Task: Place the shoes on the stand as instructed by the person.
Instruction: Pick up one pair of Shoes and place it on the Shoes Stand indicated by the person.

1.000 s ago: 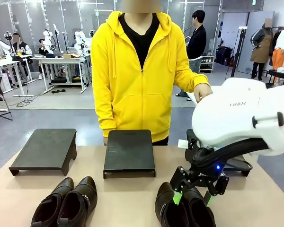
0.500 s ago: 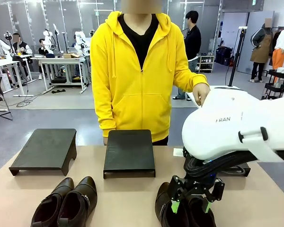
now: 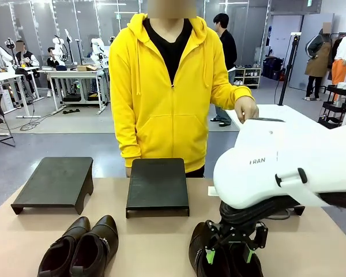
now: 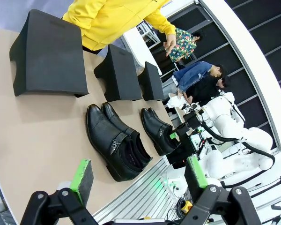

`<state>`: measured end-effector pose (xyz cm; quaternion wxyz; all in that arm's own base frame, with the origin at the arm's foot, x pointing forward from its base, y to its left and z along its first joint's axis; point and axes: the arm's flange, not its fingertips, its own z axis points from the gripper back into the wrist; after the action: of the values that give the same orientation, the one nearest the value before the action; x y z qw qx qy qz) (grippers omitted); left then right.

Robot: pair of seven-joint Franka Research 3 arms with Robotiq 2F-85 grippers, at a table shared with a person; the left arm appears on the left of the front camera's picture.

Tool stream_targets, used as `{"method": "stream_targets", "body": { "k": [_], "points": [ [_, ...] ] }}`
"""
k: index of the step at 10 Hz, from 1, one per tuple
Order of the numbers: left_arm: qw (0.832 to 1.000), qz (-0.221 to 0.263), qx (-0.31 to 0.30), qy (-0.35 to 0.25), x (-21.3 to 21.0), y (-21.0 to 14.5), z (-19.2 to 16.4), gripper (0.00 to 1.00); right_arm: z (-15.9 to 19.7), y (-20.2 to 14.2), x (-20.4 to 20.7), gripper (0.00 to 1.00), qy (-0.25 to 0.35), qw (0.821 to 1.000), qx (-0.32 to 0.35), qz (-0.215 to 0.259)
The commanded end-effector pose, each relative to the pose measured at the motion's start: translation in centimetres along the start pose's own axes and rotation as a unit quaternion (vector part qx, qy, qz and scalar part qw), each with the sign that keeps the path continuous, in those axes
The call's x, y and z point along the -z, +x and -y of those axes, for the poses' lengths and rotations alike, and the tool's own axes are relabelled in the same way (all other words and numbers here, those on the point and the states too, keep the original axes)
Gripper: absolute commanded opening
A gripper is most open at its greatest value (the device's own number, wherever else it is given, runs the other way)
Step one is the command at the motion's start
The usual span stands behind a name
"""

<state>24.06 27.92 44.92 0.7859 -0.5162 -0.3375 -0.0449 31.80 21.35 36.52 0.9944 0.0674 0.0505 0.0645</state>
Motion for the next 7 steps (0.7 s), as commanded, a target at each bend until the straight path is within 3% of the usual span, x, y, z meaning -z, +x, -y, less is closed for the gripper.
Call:
{"method": "stream_targets", "body": {
  "k": [1,3,4,5,6,7],
  "points": [
    [1.000,0.002,0.001,-0.002,-0.1,0.0,0.0,1.00,2.3,-5.5,4.4,1.00,-0.025,0.999,0.018,0.013],
    [1.000,0.002,0.001,-0.002,-0.1,0.0,0.0,1.00,2.4,-5.8,5.8,1.00,-0.038,0.999,0.019,0.005],
    [1.000,0.002,0.001,-0.002,-0.1,0.0,0.0,1.00,2.4,-6.0,6.1,0.90,-0.038,0.999,0.020,0.005],
    [1.000,0.002,0.001,-0.002,-0.1,0.0,0.0,1.00,2.3,-6.2,6.4,0.55,-0.043,0.999,0.018,0.005],
    [1.000,0.002,0.001,-0.002,-0.1,0.0,0.0,1.00,2.3,-6.2,6.5,0.32,-0.047,0.999,0.016,0.005],
    [1.000,0.002,0.001,-0.002,-0.1,0.0,0.0,1.00,2.3,-6.3,6.6,0.00,-0.050,0.999,0.018,0.006]
  ]
}}
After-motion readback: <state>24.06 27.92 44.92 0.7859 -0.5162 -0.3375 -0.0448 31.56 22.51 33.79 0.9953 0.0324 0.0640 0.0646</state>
